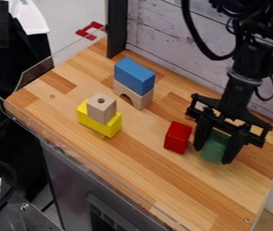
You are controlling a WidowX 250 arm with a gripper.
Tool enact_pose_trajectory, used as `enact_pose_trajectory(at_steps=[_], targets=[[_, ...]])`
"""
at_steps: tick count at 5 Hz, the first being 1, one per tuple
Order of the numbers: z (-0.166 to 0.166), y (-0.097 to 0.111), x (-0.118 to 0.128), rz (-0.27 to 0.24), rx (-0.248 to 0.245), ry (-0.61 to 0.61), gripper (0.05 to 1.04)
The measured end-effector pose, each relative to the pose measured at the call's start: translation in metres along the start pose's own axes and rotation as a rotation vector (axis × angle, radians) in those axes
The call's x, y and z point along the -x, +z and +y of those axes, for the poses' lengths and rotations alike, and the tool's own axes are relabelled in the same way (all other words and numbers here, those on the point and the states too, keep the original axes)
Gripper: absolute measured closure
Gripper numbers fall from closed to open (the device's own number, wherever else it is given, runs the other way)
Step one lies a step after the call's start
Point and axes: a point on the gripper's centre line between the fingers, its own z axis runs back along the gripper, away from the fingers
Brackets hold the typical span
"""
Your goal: Take the green cube and put it on the right side of the table
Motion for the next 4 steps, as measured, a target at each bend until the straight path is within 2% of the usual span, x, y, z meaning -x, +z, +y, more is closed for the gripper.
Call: enact_pose_trajectory(at_steps=[3,4], targets=[[-0.0011,-0.0136,-0.0014,0.040,-0.004,0.011,0.521],[-0.0029,-0.0133,-0.0035,0.039,0.006,0.012,0.521]])
